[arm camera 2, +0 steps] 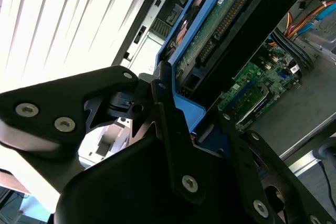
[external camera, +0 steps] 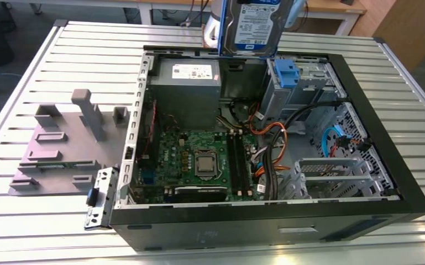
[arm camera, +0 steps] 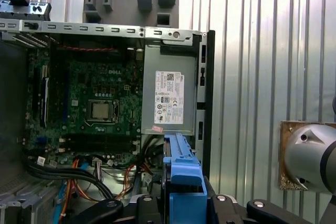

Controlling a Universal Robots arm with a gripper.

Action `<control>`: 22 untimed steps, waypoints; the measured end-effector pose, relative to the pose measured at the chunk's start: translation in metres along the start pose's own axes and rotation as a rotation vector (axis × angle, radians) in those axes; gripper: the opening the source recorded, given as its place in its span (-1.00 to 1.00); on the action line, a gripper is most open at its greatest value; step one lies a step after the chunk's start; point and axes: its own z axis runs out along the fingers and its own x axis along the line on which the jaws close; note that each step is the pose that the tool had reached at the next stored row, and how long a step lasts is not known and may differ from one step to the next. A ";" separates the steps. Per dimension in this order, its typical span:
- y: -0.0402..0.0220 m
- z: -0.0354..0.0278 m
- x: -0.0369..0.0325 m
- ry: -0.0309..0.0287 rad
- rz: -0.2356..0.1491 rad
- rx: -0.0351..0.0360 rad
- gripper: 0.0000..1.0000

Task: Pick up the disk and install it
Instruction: 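Pick up the disk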

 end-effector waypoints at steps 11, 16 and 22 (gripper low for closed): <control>-0.0031 0.0000 0.0001 0.0000 0.000 0.0000 -0.26; -0.0046 -0.0001 0.0001 0.0000 0.000 0.0000 -0.26; -0.0070 -0.0001 0.0002 0.0000 0.000 0.0000 -0.26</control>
